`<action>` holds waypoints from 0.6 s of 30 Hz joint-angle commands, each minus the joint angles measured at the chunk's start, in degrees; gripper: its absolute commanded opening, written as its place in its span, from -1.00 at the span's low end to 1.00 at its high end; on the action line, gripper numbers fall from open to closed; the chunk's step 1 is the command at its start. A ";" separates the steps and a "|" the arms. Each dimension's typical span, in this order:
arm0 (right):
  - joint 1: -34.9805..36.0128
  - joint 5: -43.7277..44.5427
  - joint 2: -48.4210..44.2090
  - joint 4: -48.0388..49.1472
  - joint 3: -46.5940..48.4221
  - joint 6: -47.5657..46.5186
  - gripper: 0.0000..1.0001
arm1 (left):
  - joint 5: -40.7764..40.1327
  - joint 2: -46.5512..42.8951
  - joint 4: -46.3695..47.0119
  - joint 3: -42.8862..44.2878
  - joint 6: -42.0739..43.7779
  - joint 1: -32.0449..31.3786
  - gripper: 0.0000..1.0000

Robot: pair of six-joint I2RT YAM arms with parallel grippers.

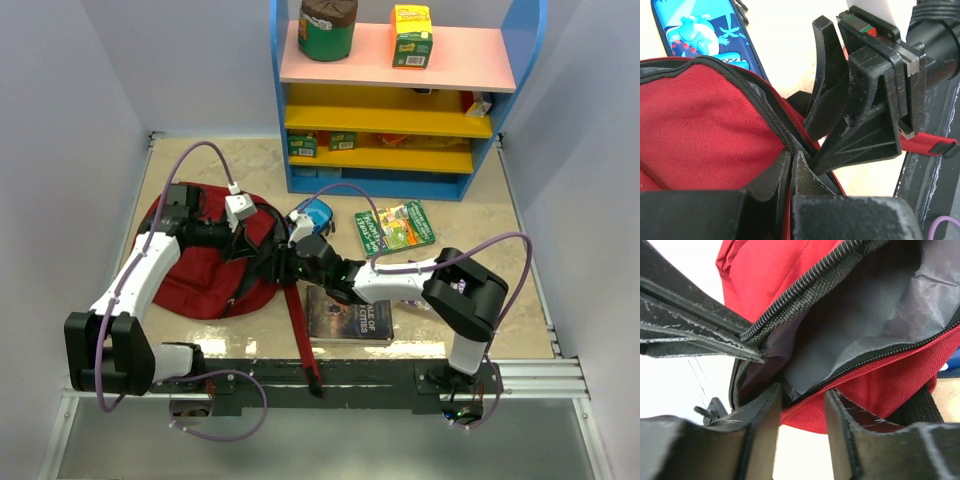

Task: Pack the student bag
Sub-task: Adjust the student bag at the center of the board.

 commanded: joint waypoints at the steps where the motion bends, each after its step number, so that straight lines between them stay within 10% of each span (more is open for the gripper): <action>1: 1.05 3.49 0.95 -3.57 2.61 -0.69 -0.27 | 0.73 0.46 -2.55 4.16 0.44 0.71 -1.00; 12: 4.47 8.59 5.52 -8.85 1.56 -1.40 -1.00 | 1.70 4.50 -9.93 17.33 0.35 13.35 -1.00; 18: 7.38 10.09 6.75 -8.76 -0.37 -0.70 -1.00 | 2.57 7.75 -15.29 24.72 3.34 22.84 -1.00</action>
